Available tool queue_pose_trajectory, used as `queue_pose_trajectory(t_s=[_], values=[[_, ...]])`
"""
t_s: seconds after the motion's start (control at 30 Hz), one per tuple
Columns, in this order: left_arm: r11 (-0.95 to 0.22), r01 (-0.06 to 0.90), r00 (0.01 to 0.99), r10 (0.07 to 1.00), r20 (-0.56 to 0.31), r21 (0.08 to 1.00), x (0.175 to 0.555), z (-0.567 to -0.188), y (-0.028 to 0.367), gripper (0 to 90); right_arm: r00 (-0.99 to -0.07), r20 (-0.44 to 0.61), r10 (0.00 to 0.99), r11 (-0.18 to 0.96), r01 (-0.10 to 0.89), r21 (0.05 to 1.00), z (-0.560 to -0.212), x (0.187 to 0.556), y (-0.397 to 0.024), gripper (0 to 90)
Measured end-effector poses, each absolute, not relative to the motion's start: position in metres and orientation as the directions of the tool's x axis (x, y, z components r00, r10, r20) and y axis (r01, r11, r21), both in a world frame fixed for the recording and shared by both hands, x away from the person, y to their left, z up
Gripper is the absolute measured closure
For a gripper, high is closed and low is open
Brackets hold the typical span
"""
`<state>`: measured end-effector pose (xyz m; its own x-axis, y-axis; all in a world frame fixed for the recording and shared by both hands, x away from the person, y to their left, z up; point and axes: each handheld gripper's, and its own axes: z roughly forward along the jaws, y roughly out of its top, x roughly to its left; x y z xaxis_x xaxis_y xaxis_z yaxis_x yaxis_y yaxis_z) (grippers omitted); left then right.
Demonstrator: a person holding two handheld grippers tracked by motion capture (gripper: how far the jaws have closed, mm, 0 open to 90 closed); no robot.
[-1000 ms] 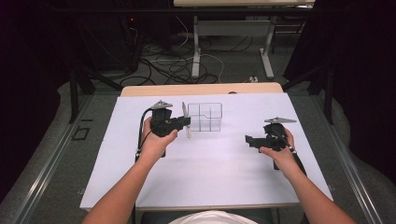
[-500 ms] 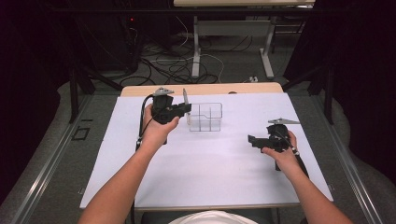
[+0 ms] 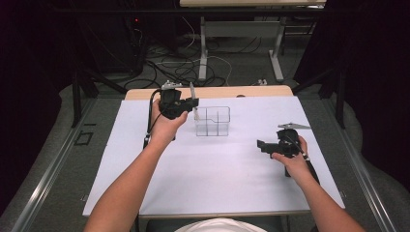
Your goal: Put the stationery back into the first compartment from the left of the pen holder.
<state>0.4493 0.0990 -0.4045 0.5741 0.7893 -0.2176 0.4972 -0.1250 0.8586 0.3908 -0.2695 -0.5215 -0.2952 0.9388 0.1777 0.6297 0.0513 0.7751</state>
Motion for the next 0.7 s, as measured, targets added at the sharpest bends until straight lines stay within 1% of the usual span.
queue_pose_trajectory(t_s=[0.27, 0.7], values=[[-0.1, 0.49, 0.548, 0.808, -0.217, 0.866, 0.458, -0.408, 0.093, 79.0, -0.301, 0.181, 0.936, 0.056, 0.636, 0.77, -0.523, 0.391, -0.269, 0.0], [-0.104, 0.508, 0.498, 0.845, -0.193, 0.855, 0.473, -0.423, 0.081, 78.9, -0.308, 0.187, 0.933, 0.057, 0.639, 0.767, -0.525, 0.392, -0.268, 0.0]])
